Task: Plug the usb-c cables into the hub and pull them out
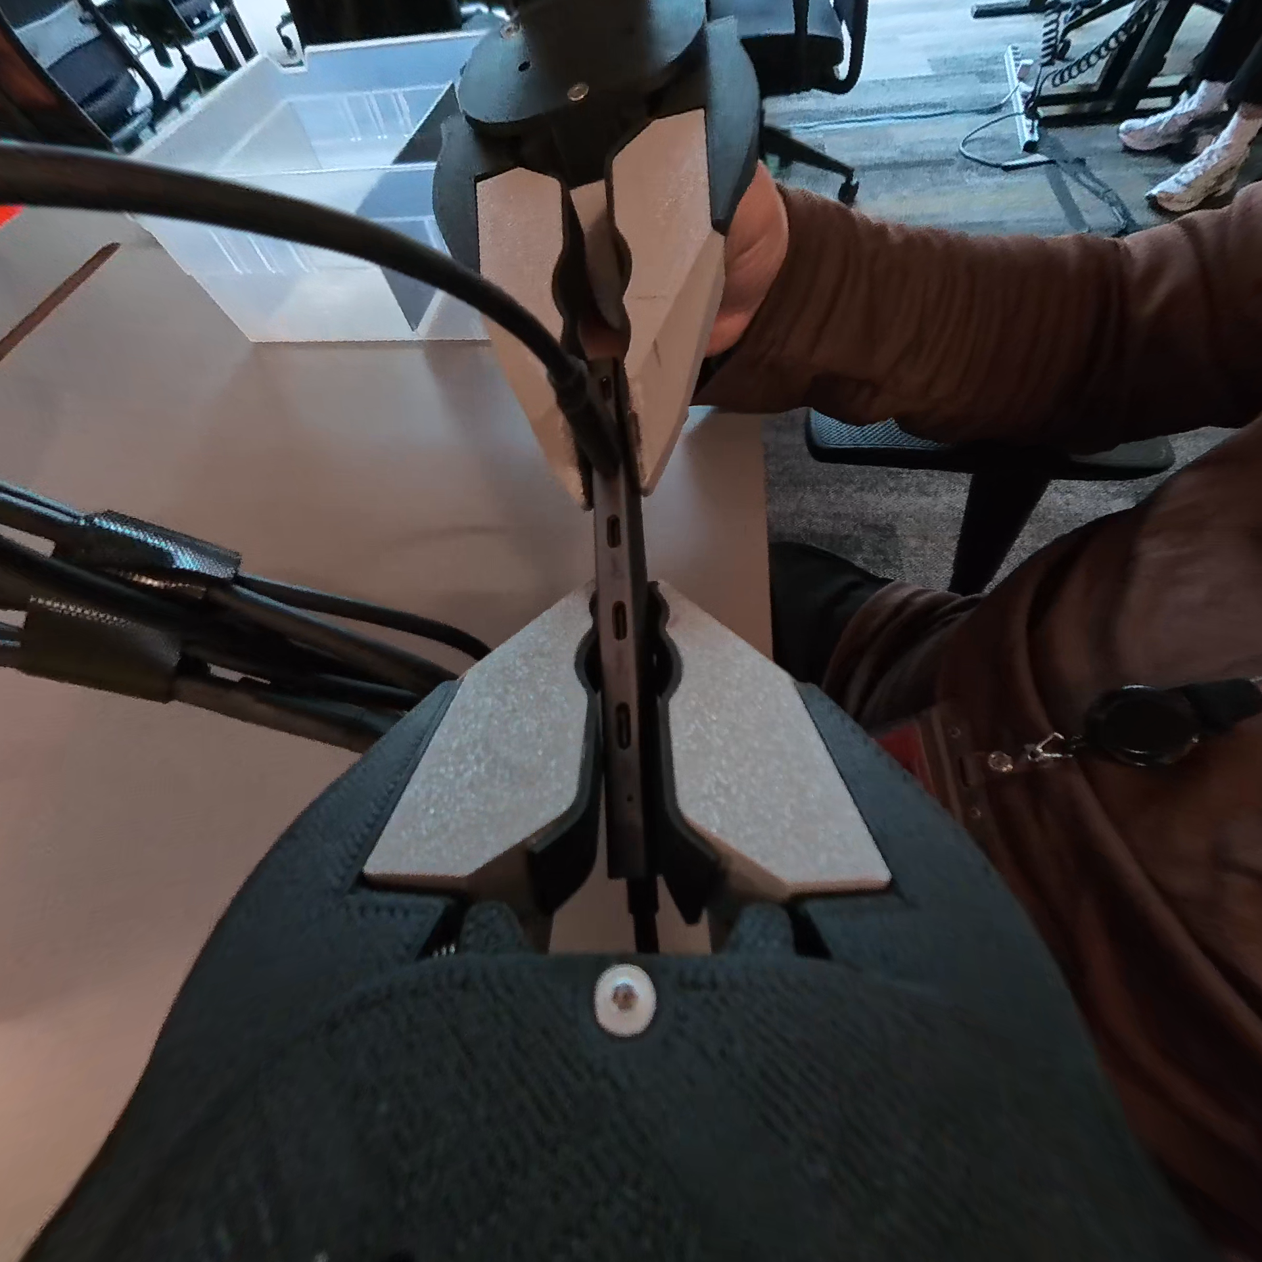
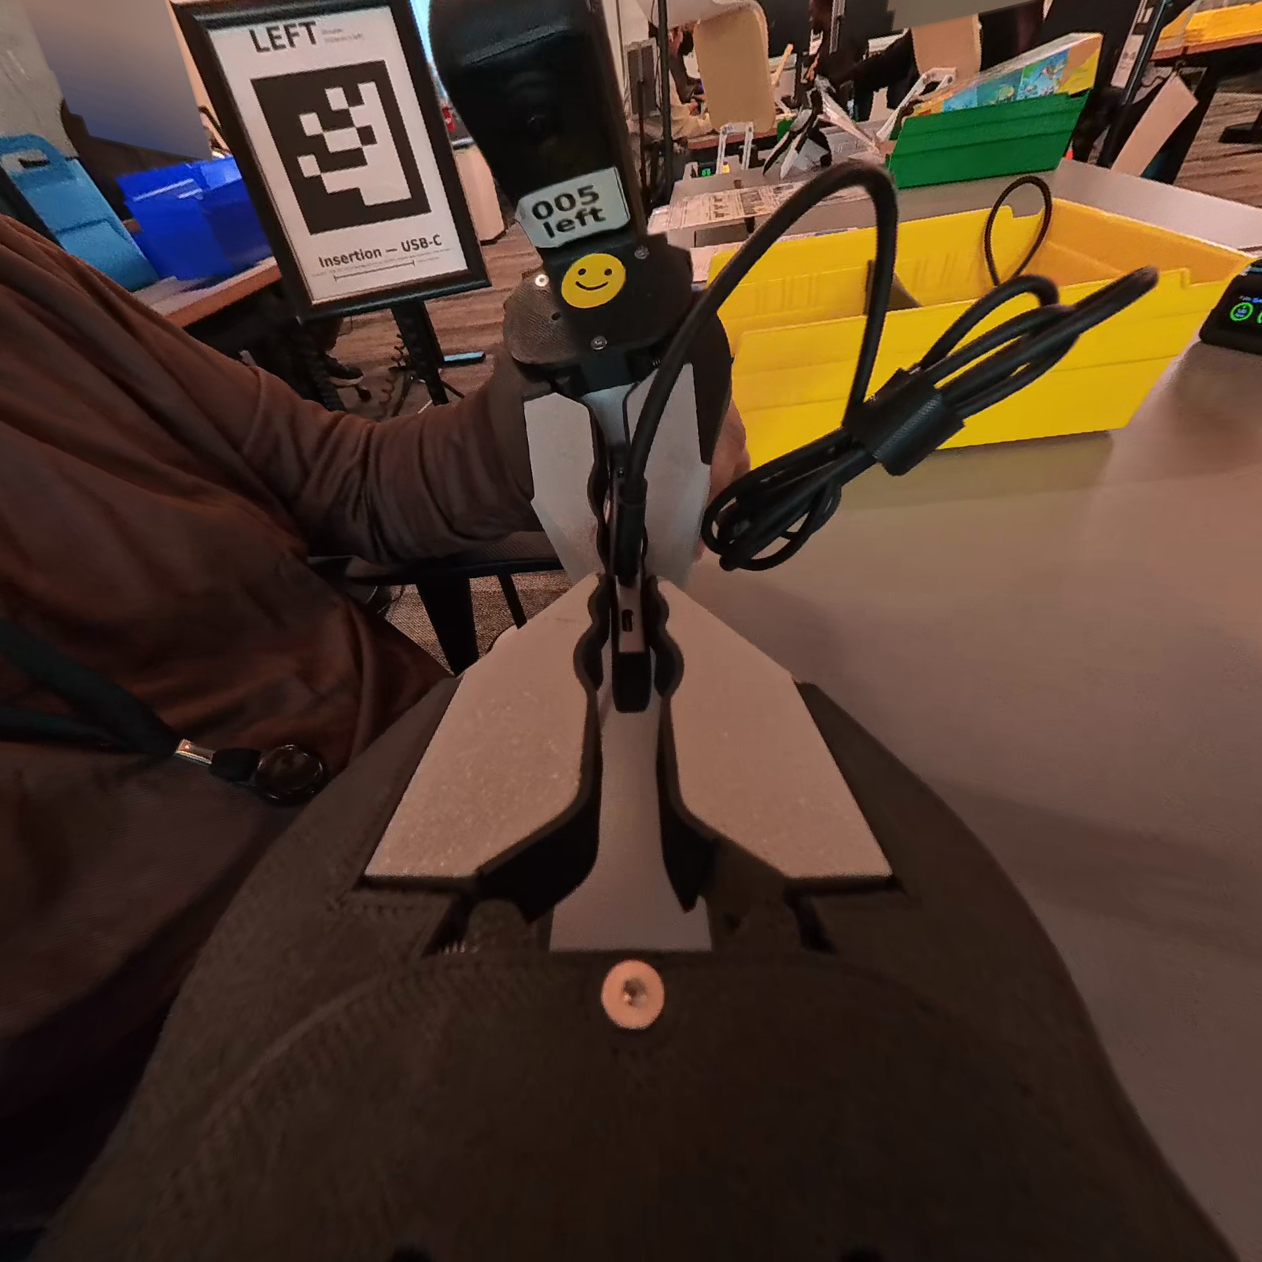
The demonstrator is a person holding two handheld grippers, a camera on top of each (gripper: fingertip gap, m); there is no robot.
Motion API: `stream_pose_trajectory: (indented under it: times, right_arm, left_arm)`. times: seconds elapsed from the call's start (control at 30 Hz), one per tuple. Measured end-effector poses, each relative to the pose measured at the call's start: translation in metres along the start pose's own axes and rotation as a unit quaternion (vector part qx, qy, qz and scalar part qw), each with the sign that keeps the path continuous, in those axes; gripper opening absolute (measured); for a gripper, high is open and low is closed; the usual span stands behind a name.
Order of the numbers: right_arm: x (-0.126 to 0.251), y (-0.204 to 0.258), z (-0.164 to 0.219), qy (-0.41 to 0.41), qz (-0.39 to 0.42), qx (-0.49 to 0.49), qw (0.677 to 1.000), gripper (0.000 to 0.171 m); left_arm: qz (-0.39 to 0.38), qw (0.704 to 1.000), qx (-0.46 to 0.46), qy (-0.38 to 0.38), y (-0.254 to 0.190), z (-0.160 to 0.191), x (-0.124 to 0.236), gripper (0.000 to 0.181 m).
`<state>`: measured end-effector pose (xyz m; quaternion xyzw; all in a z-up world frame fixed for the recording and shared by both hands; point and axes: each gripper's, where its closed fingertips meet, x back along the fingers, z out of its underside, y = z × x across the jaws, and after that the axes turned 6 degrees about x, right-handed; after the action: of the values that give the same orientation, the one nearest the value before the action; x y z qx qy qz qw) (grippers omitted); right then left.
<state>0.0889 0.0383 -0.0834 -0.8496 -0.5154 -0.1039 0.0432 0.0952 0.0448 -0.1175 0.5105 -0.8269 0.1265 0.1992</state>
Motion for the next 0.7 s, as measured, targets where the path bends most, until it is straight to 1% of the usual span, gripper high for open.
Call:
stream_pose_trajectory:
  times: [0.1, 0.2, 0.27, 0.7]
  right_arm:
    - [0.002, -0.004, -0.002, 0.007, 0.020, 0.000, 1.000, 0.008]
    - [0.005, -0.005, -0.011, -0.011, 0.035, 0.011, 0.999, 0.004]
    - [0.006, -0.004, -0.013, -0.017, 0.032, 0.010, 0.999, 0.004]
    - [0.006, -0.007, -0.005, 0.011, 0.047, 0.030, 0.998, 0.005]
  left_arm:
    - [0.000, 1.000, 0.020, 0.001, 0.002, 0.000, -0.001, 0.006]
    - [-0.014, 1.000, 0.014, 0.020, 0.005, 0.005, 0.000, 0.006]
    - [-0.010, 1.000, 0.015, 0.016, 0.003, 0.003, 0.000, 0.006]
    - [-0.007, 1.000, 0.022, 0.019, 0.003, 0.005, -0.004, 0.006]
